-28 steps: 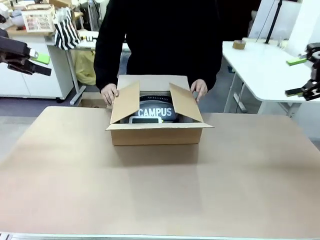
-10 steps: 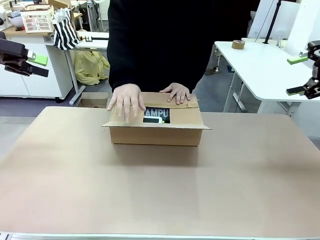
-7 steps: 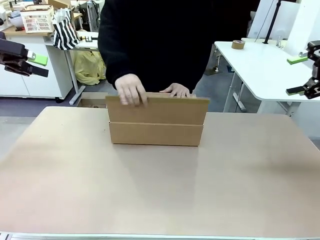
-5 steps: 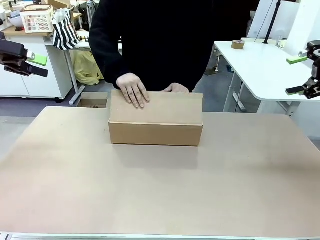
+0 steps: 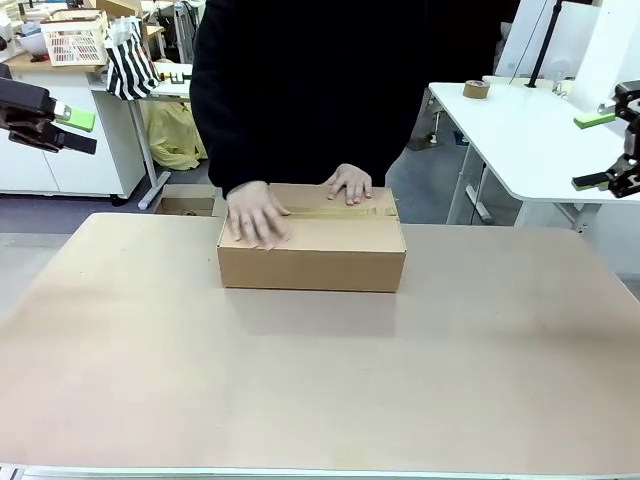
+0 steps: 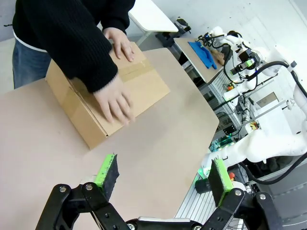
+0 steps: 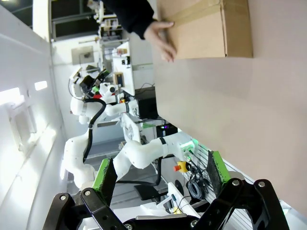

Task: Pack the gift set into the box.
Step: Press and hold the closed box until the human finishes sealing it.

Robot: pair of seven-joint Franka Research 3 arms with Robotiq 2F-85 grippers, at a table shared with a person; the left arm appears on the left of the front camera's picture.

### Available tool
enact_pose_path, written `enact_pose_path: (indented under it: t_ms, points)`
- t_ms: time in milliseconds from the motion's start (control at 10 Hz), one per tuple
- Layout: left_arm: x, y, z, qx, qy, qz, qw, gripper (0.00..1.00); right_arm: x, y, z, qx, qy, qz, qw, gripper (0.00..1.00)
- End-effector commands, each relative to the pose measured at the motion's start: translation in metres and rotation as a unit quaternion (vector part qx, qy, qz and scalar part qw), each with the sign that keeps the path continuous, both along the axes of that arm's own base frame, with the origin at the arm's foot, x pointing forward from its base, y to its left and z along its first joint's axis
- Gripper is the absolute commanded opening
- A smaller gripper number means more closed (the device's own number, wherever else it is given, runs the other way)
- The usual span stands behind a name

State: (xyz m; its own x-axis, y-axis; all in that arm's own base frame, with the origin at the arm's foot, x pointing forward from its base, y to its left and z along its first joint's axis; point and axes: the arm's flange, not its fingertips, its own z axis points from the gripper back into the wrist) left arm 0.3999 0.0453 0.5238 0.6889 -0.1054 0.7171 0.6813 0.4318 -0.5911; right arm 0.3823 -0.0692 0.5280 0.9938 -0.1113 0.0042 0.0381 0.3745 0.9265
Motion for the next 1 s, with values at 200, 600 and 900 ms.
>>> enact_pose_path:
  t_ms: [200,600,900]
  points:
    - [-0.0013,-0.0027,-0.0009,-0.011,-0.004,0.005,1.0,1.0,-0.0017,-0.0024,-0.0018,-0.004,-0.011,0.012,1.0,1.0]
    - [-0.0013,-0.0027,-0.0009,-0.011,-0.004,0.005,1.0,1.0,-0.0017,-0.0024,-0.0018,-0.004,-0.011,0.012,1.0,1.0]
    - [-0.0013,-0.0027,-0.0009,-0.011,-0.004,0.005,1.0,1.0,-0.0017,-0.0024,-0.0018,-0.004,-0.011,0.012,1.0,1.0]
